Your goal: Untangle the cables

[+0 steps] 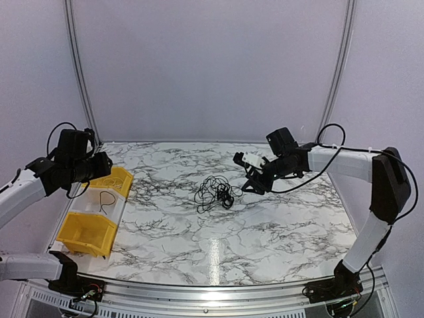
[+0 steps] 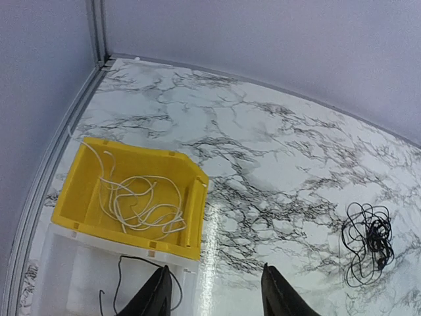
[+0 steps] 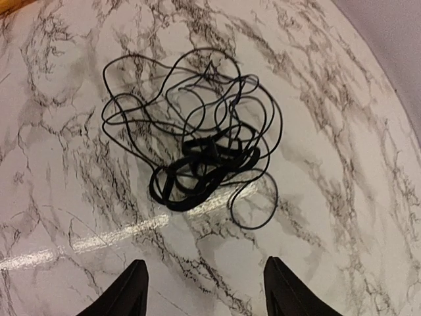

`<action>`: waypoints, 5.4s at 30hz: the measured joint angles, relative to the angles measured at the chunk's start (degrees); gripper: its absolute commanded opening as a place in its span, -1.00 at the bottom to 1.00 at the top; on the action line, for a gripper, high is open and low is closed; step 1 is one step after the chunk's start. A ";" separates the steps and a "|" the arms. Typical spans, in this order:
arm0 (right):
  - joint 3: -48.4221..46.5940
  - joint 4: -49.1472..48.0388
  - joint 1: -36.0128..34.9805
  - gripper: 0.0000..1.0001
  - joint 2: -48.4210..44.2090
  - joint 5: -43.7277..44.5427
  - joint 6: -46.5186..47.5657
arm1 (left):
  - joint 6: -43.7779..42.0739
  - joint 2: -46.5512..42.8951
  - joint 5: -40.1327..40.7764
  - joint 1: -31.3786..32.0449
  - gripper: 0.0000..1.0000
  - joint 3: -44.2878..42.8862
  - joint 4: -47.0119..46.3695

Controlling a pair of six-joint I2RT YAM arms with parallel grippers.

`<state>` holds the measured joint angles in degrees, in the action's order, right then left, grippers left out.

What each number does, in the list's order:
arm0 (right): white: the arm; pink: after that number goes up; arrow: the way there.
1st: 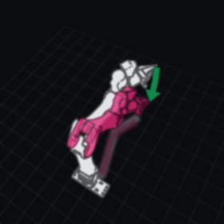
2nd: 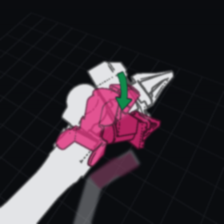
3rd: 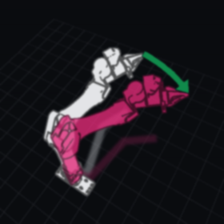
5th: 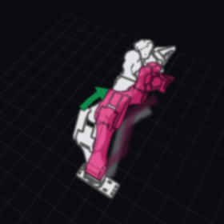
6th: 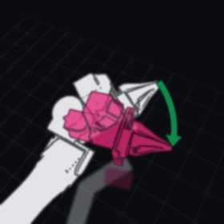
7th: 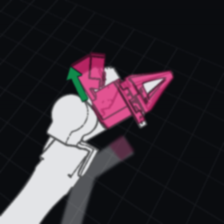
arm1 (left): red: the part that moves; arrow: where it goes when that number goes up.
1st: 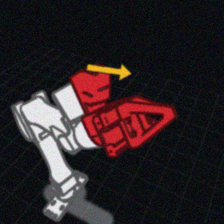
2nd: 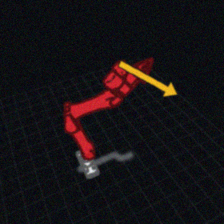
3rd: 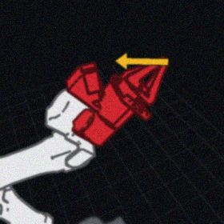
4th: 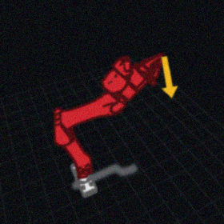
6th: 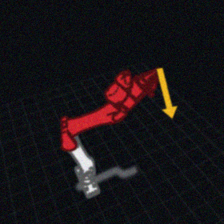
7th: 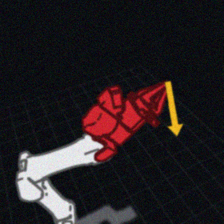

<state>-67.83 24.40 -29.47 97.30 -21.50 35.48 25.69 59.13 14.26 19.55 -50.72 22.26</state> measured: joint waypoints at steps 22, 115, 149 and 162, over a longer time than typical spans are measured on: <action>-30.18 0.74 -8.87 -0.07 27.41 7.17 0.35 | -0.55 12.33 -0.94 25.66 0.05 8.81 -18.32; -26.69 3.52 2.58 -1.00 -19.04 -6.99 -12.81 | -9.16 29.57 -5.55 36.76 0.13 12.63 -59.84; -5.55 -6.25 10.95 -1.00 -19.78 8.44 -14.34 | -17.31 -25.49 11.93 37.31 0.66 19.43 -32.04; -5.57 -4.55 8.70 -1.00 -24.98 -6.49 -11.56 | -19.69 3.54 0.11 37.53 0.62 10.34 -32.85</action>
<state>-73.41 19.86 -20.78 72.31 -27.99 23.92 6.00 62.67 14.37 57.08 -40.38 -10.59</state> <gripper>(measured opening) 0.012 0.810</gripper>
